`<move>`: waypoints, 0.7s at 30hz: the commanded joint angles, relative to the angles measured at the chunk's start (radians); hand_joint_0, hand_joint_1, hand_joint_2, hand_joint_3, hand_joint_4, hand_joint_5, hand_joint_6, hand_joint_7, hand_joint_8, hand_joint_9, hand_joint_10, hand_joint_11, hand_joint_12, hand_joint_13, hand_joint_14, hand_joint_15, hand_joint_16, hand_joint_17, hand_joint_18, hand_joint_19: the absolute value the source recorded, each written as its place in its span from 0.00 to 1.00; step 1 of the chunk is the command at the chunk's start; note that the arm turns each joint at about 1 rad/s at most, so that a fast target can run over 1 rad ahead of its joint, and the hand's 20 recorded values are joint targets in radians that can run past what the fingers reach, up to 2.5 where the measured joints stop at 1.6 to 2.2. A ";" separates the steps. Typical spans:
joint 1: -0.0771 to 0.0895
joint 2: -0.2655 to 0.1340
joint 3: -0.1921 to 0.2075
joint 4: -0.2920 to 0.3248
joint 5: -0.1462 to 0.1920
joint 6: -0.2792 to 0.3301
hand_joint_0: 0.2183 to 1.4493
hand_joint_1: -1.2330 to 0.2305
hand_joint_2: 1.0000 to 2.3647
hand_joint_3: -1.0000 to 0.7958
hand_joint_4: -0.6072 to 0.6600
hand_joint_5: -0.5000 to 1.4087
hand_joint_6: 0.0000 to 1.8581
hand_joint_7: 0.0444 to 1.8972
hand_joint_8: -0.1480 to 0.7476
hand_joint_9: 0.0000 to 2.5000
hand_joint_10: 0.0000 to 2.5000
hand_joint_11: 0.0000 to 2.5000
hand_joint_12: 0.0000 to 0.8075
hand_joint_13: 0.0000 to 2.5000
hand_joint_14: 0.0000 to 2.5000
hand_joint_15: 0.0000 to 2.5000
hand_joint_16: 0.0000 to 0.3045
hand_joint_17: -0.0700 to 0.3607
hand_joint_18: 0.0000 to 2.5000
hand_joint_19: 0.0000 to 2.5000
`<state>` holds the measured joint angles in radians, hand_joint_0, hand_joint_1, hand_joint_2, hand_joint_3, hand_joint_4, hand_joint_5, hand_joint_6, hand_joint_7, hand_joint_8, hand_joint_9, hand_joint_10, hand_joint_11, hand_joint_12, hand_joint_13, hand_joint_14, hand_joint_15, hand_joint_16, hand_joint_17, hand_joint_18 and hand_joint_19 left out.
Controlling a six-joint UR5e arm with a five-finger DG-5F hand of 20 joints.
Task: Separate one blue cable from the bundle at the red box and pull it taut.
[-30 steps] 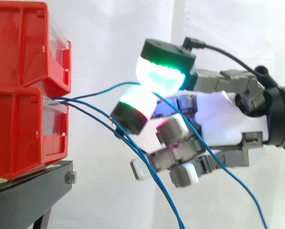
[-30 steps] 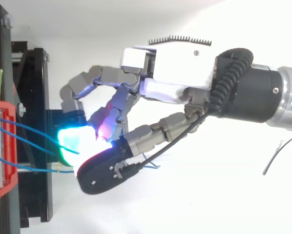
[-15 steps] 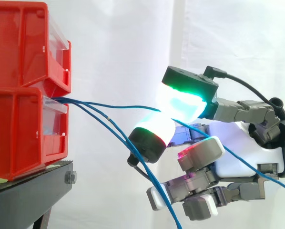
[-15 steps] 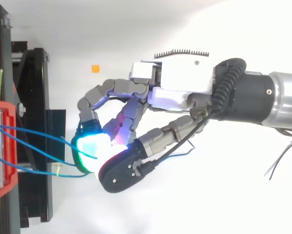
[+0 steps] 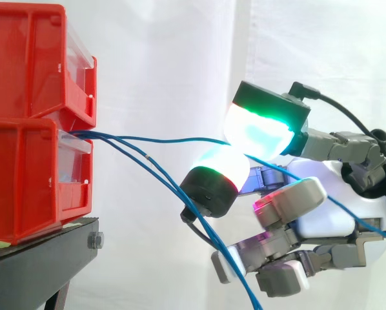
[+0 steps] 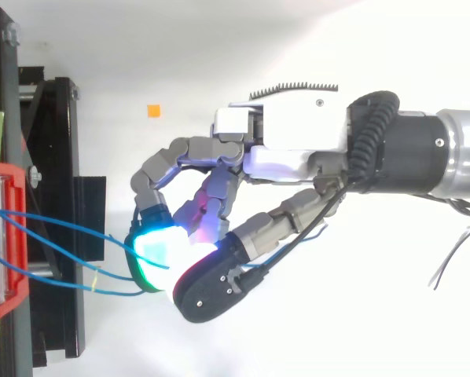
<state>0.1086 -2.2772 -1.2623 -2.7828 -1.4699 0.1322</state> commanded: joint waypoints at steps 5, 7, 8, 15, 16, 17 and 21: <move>-0.015 0.030 0.000 -0.072 -0.035 -0.037 0.33 0.34 0.01 0.52 0.45 0.19 0.48 0.65 0.57 0.60 0.01 0.58 0.52 0.36 0.01 0.30 0.18 0.44 0.36 0.37; -0.018 0.030 0.000 -0.086 -0.050 -0.040 0.33 0.34 0.01 0.52 0.45 0.19 0.48 0.66 0.56 0.61 0.01 0.62 0.51 0.37 0.01 0.34 0.17 0.43 0.37 0.38; -0.020 0.030 0.000 -0.086 -0.055 -0.040 0.33 0.34 0.01 0.52 0.46 0.19 0.48 0.66 0.56 0.61 0.01 0.62 0.51 0.38 0.01 0.35 0.17 0.43 0.37 0.38; -0.021 0.028 -0.002 -0.086 -0.056 -0.042 0.33 0.34 0.01 0.52 0.46 0.19 0.48 0.65 0.54 0.62 0.00 0.68 0.49 0.46 0.01 0.55 0.16 0.42 0.41 0.46; -0.023 0.028 -0.002 -0.086 -0.056 -0.042 0.33 0.34 0.01 0.52 0.46 0.19 0.48 0.65 0.53 0.62 0.00 0.68 0.49 0.47 0.01 0.56 0.16 0.42 0.41 0.46; -0.021 0.028 -0.002 -0.084 -0.055 -0.042 0.33 0.34 0.01 0.52 0.46 0.19 0.48 0.65 0.54 0.62 0.00 0.68 0.49 0.47 0.01 0.60 0.17 0.43 0.42 0.47; -0.021 0.028 -0.002 -0.073 -0.043 -0.043 0.33 0.34 0.01 0.52 0.46 0.19 0.48 0.65 0.54 0.62 0.00 0.69 0.47 0.49 0.02 0.69 0.17 0.43 0.43 0.47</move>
<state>0.0872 -2.2484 -1.2638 -2.8616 -1.5192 0.0900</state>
